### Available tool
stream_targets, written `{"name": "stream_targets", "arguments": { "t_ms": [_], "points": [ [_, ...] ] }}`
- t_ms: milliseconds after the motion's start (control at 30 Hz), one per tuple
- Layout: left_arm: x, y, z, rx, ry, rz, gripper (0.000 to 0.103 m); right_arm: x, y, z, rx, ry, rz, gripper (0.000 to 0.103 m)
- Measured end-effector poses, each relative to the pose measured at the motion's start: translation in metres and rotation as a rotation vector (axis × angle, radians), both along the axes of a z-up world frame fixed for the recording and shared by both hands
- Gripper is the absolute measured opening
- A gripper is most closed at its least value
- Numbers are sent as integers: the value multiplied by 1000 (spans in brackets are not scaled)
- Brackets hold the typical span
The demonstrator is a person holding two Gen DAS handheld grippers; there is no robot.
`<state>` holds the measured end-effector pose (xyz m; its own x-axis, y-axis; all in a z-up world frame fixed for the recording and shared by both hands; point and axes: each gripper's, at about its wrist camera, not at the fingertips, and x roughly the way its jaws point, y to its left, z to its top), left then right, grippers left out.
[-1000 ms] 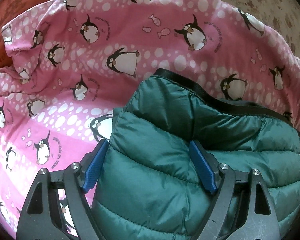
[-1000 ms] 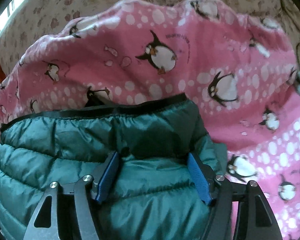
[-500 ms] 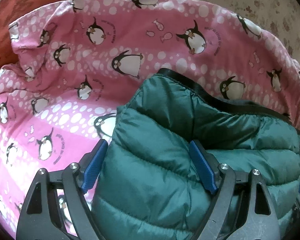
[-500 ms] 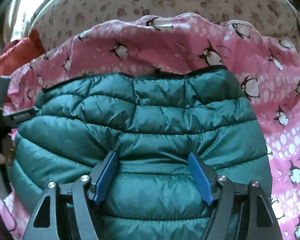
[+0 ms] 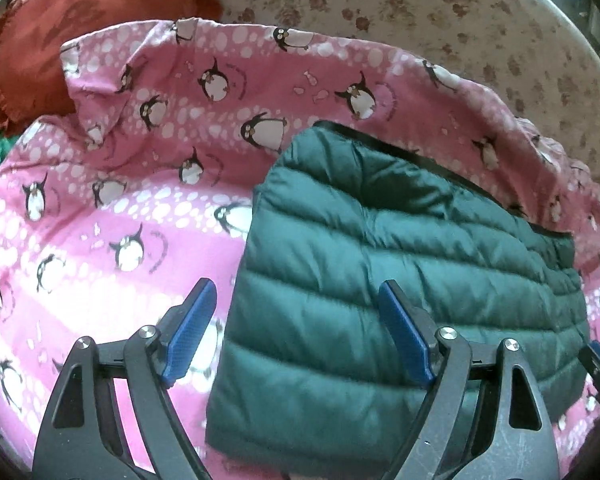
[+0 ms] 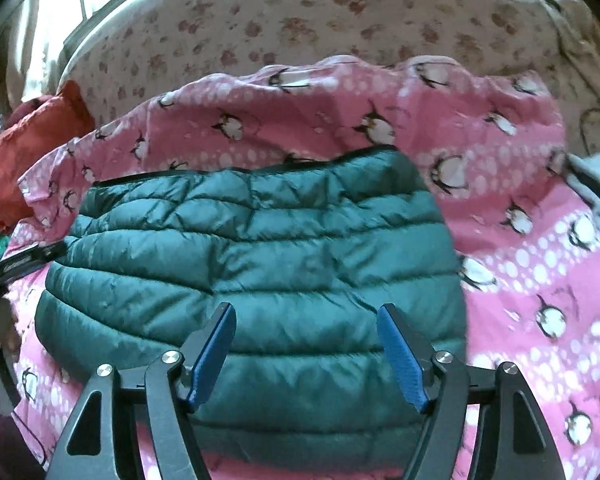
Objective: Fold large clothes
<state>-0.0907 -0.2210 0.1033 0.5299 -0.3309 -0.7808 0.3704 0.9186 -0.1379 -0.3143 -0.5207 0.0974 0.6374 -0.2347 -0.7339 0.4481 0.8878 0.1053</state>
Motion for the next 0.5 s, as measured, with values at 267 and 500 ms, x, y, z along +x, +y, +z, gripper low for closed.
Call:
{"name": "stream_targets", "arguments": {
  "t_ms": [267, 500],
  "points": [
    [-16, 6, -20, 29, 27, -14, 84, -9, -15, -27, 14, 49, -61, 71],
    [-20, 5, -27, 44, 23, -13, 84, -7, -12, -38, 14, 66, -62, 71]
  ]
}}
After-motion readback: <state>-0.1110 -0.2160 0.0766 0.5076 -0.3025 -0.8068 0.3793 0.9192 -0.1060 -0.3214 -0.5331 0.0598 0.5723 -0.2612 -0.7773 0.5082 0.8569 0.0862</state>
